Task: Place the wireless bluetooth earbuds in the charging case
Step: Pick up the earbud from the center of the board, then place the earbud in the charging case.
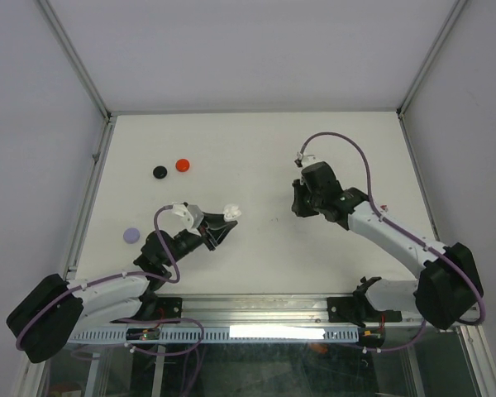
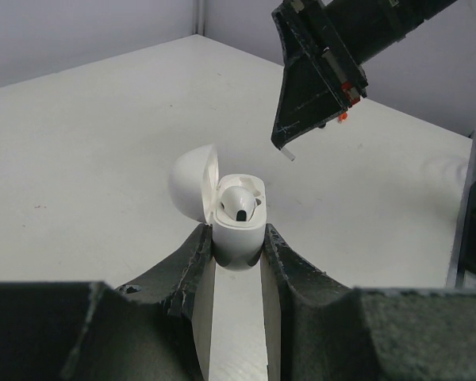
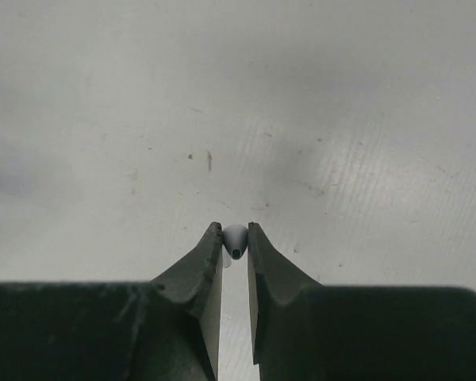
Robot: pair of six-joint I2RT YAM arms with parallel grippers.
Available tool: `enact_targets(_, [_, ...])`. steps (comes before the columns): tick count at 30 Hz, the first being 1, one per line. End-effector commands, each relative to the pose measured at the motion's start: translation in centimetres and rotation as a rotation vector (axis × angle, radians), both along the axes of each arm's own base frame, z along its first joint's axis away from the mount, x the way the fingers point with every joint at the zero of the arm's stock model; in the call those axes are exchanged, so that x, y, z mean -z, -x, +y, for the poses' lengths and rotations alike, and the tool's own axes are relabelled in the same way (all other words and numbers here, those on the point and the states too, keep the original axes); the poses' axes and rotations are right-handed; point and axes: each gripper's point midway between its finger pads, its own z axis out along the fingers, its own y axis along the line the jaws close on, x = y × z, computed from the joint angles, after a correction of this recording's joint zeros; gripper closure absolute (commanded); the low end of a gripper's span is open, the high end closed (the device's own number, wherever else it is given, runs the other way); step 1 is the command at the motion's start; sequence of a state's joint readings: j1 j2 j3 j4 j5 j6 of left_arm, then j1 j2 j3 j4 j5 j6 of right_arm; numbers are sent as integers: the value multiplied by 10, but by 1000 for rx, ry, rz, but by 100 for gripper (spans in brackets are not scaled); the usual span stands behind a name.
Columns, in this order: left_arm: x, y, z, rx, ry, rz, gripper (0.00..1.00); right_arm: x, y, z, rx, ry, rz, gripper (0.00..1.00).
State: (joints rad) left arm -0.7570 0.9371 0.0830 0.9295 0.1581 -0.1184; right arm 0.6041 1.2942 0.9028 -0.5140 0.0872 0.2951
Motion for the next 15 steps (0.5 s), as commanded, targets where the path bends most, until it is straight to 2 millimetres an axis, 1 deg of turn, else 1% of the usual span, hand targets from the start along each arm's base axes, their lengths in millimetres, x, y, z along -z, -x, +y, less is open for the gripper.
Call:
enact_targets(1, [-31, -2, 1, -4, 102, -74, 100, -52, -11, 31, -94, -172, -225, 94])
enact_targets(3, [-34, -4, 1, -8, 110, -78, 100, -68, -10, 37, -127, -212, -280, 94])
enact_targets(8, [-49, -5, -1, -3, 144, -115, 100, -110, -3, 46, -201, -296, -421, 93])
enact_targets(12, [-60, -3, -7, 29, 154, -147, 100, -147, 8, 57, -278, -394, -529, 93])
enact_targets(15, [-69, 1, -13, 65, 167, -168, 100, -175, 20, 66, -341, -481, -607, 93])
